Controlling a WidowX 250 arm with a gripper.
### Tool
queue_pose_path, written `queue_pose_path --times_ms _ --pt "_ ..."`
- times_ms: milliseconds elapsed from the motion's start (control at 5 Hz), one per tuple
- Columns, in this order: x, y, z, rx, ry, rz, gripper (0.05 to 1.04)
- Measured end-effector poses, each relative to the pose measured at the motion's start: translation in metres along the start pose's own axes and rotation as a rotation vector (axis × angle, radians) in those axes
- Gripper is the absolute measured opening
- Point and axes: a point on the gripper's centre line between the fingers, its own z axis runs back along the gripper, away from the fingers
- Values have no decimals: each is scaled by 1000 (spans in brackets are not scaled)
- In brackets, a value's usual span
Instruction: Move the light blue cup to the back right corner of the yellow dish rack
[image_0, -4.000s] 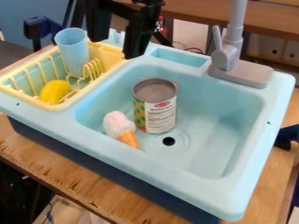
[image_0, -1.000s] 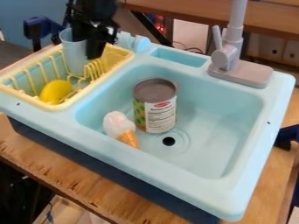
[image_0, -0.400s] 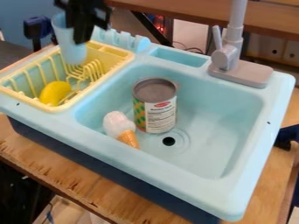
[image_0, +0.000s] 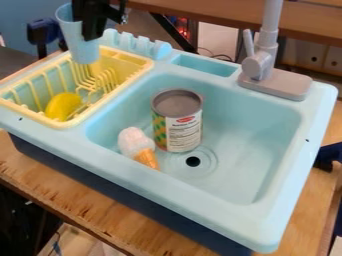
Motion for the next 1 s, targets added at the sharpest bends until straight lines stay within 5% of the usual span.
queue_pose_path --times_ms 600,1000 --pt "0 -40 -8 -96 13 -121 103" --pt "5 -47 -10 -98 12 -111 102"
